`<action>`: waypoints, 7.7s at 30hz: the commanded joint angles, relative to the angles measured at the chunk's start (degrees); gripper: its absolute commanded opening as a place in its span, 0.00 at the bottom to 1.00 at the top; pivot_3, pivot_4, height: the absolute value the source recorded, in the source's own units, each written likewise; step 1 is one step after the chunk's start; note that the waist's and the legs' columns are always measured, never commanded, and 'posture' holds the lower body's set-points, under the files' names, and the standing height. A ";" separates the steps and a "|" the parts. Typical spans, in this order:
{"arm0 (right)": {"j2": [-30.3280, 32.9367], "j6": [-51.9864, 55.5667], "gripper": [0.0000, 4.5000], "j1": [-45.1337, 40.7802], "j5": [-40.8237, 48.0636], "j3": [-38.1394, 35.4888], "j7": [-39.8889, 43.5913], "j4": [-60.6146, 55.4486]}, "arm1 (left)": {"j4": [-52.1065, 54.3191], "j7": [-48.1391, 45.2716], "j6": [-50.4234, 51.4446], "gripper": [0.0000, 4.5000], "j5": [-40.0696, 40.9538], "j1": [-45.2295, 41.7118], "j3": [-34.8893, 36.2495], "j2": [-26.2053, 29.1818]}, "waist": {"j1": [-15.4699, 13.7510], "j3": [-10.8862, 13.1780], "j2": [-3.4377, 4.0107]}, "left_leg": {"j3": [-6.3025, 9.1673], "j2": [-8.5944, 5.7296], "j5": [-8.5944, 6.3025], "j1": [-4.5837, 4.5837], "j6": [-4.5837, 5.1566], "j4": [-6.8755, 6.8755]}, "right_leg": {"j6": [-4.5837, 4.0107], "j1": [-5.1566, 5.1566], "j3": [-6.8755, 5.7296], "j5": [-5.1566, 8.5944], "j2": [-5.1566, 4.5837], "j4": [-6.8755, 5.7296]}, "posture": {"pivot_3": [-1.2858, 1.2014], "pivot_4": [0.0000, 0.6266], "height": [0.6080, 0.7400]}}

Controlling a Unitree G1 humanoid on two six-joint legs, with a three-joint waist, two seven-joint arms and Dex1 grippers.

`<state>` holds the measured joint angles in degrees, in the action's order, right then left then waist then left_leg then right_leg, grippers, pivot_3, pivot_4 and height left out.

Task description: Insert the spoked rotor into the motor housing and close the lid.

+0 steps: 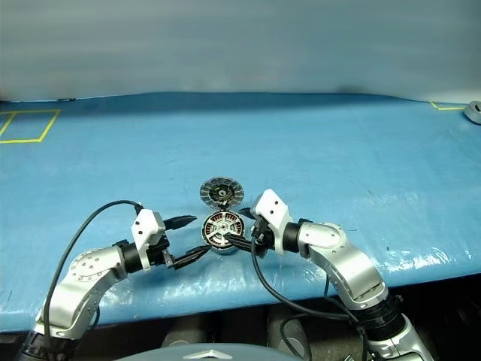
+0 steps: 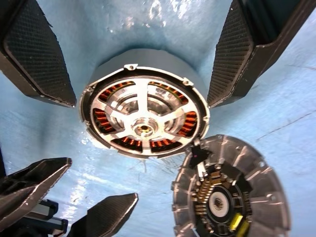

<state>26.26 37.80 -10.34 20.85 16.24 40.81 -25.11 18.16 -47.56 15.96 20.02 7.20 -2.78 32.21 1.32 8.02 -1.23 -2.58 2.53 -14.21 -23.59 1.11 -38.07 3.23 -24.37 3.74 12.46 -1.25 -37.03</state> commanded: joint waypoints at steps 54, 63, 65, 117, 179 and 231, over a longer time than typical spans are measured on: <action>-2.99 -2.60 0.00 -3.02 -5.10 2.72 -2.61 2.47 | -3.80 -2.29 -5.67 1.00 -1.19 -3.66 -2.64 -2.88 | 0.00 0.00 0.00 | -0.04 0.00 0.00 0.00 0.00 -0.01 | -0.04 -0.01 0.02 -0.03 0.02 -0.02 | 0.52 0.24 1.00; -3.48 -3.63 0.00 -3.16 -7.37 4.43 -2.47 5.44 | -3.00 -1.84 -5.42 1.00 -1.29 -2.96 -2.51 -3.05 | 0.03 0.00 0.00 | -0.04 0.00 0.00 0.00 0.00 0.01 | -0.11 -0.02 0.02 -0.08 0.03 -0.02 | 0.52 0.24 1.00; -3.17 -4.00 0.00 -3.63 -8.65 5.49 -2.34 6.59 | -2.78 -1.77 -5.38 1.00 -1.24 -2.75 -2.50 -2.98 | 0.03 0.00 0.00 | -0.04 0.00 0.00 0.00 0.00 0.00 | -0.10 -0.01 0.02 -0.08 0.02 -0.02 | 0.52 0.24 1.00; -12.60 -3.47 0.00 -8.24 -11.50 7.68 -0.27 18.76 | -2.77 -0.47 -5.83 1.00 -1.39 -2.64 -3.19 -4.01 | 0.75 -0.05 -0.03 | -0.09 0.07 0.02 0.76 -0.04 0.01 | -0.01 0.61 0.07 0.04 0.01 -0.11 | 0.52 0.24 1.00; 3.25 0.48 0.00 15.48 2.12 -6.29 -4.05 -10.19 | -43.93 -31.14 -21.52 0.00 -13.14 -47.58 -13.26 -6.10 | -0.54 0.05 -0.17 | 0.24 -0.11 -0.02 -0.21 0.03 -0.05 | 0.09 0.05 0.03 0.02 0.15 0.11 | 0.52 0.24 1.00; -4.94 -2.90 1.00 -0.38 0.58 1.59 -2.26 4.09 | 1.91 -9.51 -1.20 0.00 2.14 1.66 1.65 3.52 | 0.05 -0.13 -0.01 | 0.27 0.09 -0.03 0.50 0.05 0.04 | 0.12 0.54 0.04 0.12 -0.10 0.09 | 0.52 0.24 1.00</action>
<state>21.29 35.25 -9.28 21.59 17.09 37.13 -20.75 17.42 -57.55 16.48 22.66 8.20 -1.28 35.51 1.36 7.89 -1.24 -2.34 2.62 -14.24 -23.09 1.17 -38.00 3.35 -23.84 3.78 12.57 -1.36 -36.93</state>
